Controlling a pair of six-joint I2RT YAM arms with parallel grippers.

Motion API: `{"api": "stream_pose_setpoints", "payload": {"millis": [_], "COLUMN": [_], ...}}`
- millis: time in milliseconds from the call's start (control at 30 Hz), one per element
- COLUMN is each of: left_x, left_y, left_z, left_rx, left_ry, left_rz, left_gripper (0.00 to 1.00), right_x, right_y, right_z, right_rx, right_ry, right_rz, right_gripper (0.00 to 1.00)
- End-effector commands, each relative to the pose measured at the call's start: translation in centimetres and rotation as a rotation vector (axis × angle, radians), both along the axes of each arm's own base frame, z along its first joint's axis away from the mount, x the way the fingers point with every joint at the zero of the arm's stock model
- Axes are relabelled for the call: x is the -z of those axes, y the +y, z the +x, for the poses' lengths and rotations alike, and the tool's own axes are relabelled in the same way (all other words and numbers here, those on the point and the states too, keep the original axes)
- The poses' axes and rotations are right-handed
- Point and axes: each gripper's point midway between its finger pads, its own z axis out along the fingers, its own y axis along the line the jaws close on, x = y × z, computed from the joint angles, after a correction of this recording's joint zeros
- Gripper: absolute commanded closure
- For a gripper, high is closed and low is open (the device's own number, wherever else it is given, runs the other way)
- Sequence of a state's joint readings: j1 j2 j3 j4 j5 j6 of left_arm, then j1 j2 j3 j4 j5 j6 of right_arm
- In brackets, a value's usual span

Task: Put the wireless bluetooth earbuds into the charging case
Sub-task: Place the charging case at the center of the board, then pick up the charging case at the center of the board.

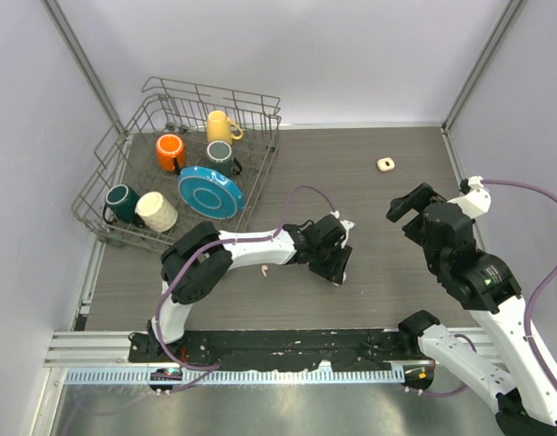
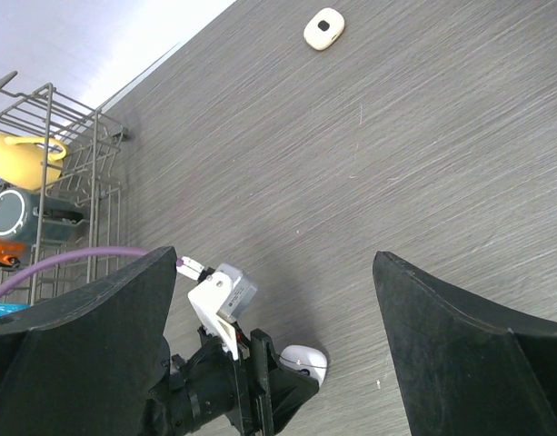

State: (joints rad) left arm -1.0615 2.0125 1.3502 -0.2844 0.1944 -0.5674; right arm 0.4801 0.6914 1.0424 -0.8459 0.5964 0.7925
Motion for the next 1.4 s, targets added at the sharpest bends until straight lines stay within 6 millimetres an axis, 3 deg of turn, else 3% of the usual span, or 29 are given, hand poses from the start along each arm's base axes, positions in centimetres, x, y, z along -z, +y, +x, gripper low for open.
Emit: {"api": "stream_pose_setpoints", "payload": {"millis": [0,767,1100,1200,1367], "left_x": [-0.9,-3.6,-6.9,-8.5,-13.0], "left_y": [1.2,1.5,1.9,2.0,2.4], "left_z": [1.0,2.5,2.9,2.6,2.5], "left_rx": [-0.011,-0.007,0.003,0.012,-0.004], "left_ry": [-0.065,-0.142,-0.195,-0.207,-0.279], "left_rz": [0.067,0.111,0.098,0.067,-0.054], "left_gripper": [0.53,0.50,0.50,0.51,0.51], "right_x": [-0.4,0.2,0.3,0.3,0.0], "right_y": [0.3,0.6,0.8,-0.1,-0.8], "right_z": [0.4,0.6,1.0,0.9,1.1], "right_rx": [-0.004,-0.017,-0.023,0.014,0.041], "right_ry": [-0.021,-0.001,0.018,0.031,0.042], "right_rz": [0.018,0.014,-0.004,-0.047,-0.097], "right_gripper": [0.05,0.05,0.05,0.05,0.04]}}
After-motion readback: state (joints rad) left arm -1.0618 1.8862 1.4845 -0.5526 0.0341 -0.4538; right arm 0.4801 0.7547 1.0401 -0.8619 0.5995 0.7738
